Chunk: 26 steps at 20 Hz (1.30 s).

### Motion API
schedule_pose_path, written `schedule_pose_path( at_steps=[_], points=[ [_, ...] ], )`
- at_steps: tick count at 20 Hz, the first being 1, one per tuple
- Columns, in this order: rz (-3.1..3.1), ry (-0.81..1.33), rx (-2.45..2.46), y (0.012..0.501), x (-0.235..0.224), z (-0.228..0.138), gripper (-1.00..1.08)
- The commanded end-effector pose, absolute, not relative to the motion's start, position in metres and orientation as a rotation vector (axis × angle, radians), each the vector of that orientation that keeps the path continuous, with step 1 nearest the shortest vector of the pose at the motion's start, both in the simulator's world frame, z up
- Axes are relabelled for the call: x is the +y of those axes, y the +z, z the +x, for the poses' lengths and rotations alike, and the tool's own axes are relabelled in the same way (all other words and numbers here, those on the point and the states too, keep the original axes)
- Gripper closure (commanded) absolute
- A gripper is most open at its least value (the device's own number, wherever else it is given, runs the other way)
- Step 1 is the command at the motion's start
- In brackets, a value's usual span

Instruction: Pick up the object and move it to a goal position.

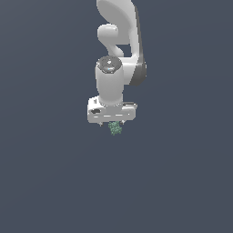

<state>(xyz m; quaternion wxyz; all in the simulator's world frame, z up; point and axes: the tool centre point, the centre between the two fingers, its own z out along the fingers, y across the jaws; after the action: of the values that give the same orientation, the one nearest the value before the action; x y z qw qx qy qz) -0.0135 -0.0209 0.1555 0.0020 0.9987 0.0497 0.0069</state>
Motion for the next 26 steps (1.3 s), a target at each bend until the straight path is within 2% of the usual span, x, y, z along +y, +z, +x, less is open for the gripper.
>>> schedule_pose_path(
  at_steps=[1,12,26],
  points=[
    [3.13,0.017,0.219,0.144,-0.019,-0.022,-0.92],
    [3.102,0.002,0.489,0.1,-0.009,-0.063,-0.92],
    [3.099,-0.001,0.516,0.074,-0.008,-0.068,-0.92]
  ],
)
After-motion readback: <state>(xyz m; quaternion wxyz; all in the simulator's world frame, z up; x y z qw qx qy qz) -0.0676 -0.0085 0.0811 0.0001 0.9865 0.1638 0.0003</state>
